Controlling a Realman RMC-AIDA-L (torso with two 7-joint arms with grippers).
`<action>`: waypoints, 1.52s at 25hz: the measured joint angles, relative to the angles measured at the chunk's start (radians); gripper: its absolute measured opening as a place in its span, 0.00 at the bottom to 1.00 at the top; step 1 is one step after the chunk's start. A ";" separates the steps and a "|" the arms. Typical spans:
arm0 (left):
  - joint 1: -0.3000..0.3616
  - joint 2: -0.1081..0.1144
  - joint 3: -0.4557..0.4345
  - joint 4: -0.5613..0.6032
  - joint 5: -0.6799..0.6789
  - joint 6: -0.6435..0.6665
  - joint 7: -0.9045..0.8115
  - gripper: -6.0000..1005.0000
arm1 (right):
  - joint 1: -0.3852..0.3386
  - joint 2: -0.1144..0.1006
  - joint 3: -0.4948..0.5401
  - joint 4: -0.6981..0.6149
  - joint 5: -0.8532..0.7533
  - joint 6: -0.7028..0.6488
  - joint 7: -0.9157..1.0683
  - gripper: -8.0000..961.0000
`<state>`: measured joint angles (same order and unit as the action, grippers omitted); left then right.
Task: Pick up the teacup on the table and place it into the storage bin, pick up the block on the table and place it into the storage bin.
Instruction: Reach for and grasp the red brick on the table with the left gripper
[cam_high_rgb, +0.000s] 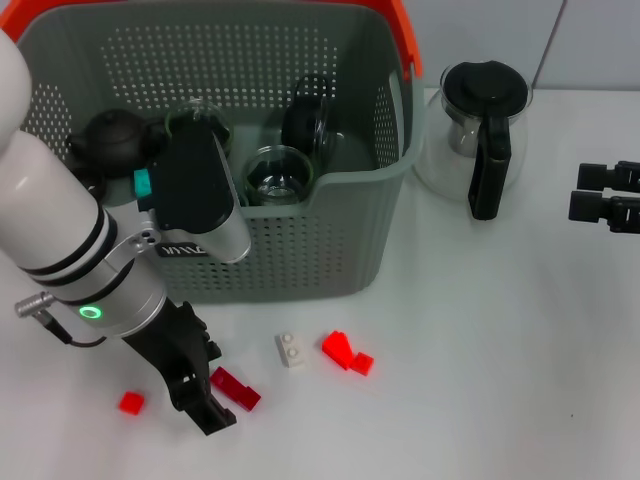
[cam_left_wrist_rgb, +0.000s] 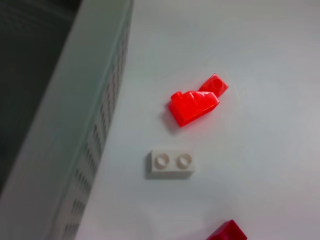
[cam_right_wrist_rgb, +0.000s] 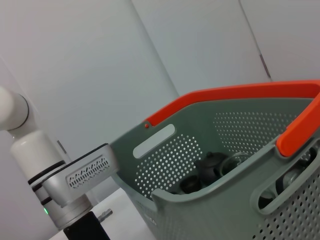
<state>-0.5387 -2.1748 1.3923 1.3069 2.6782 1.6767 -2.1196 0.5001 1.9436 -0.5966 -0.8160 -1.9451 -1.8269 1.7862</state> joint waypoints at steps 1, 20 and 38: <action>0.000 -0.001 0.003 -0.002 -0.002 -0.003 0.000 0.85 | 0.000 0.000 0.000 0.000 0.000 0.001 -0.001 0.86; -0.010 -0.001 0.032 -0.086 -0.062 -0.074 0.010 0.85 | -0.004 0.000 0.000 0.000 -0.002 0.001 -0.002 0.86; -0.001 -0.002 0.023 -0.049 0.000 0.005 -0.023 0.82 | -0.008 0.000 0.000 0.000 -0.002 -0.005 -0.002 0.86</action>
<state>-0.5398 -2.1768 1.4157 1.2576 2.6778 1.6820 -2.1426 0.4924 1.9436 -0.5966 -0.8160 -1.9466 -1.8324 1.7839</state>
